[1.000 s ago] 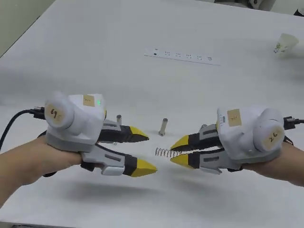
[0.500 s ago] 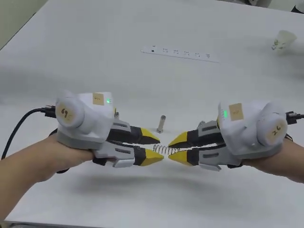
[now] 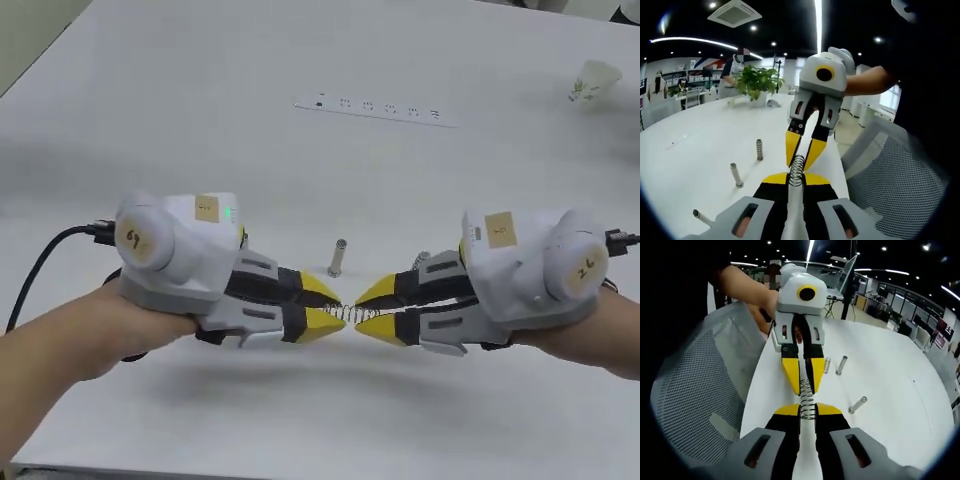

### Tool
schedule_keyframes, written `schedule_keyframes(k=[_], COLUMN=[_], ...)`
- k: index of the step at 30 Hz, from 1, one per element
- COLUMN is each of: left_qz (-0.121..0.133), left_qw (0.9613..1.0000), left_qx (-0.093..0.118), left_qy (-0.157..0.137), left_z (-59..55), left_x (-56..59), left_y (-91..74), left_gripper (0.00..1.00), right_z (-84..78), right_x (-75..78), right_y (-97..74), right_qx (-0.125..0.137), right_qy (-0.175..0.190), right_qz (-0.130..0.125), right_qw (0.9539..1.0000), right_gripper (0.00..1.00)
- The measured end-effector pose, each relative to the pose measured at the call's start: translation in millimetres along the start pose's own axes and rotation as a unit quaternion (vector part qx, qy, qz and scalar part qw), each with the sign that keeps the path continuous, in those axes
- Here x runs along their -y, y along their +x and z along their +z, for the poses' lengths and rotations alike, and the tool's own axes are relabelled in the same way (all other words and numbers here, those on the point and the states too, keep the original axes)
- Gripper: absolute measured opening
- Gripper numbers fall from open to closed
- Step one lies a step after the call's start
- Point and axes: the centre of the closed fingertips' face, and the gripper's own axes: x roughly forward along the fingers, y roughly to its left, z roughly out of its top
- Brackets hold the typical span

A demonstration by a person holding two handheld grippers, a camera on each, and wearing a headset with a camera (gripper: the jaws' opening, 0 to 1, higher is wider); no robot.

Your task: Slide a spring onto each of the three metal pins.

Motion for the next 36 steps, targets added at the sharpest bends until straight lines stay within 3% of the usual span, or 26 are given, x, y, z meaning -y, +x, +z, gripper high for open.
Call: schedule_keyframes(k=[27,30,36], left_qz=[-0.021,-0.022,-0.021], left_qw=[0.9998,0.9997,0.9997], left_qx=[0.0,0.001,0.0], left_qy=[-0.007,-0.008,-0.012], left_z=[2.3,3.0,2.3], left_x=[4.7,5.2,5.0], left_y=[-2.0,-2.7,-5.1], left_gripper=[0.01,0.01,0.01], right_z=[1.7,-4.5,-4.2], right_x=[-4.2,-5.3,-5.4], right_y=[-3.3,-3.9,-5.8], right_qx=[0.017,0.002,0.011], right_qy=[0.034,0.037,0.038], right_qz=[0.0,0.003,0.0], right_qw=[0.9993,0.9993,0.9992], right_gripper=[0.1,0.11,0.08])
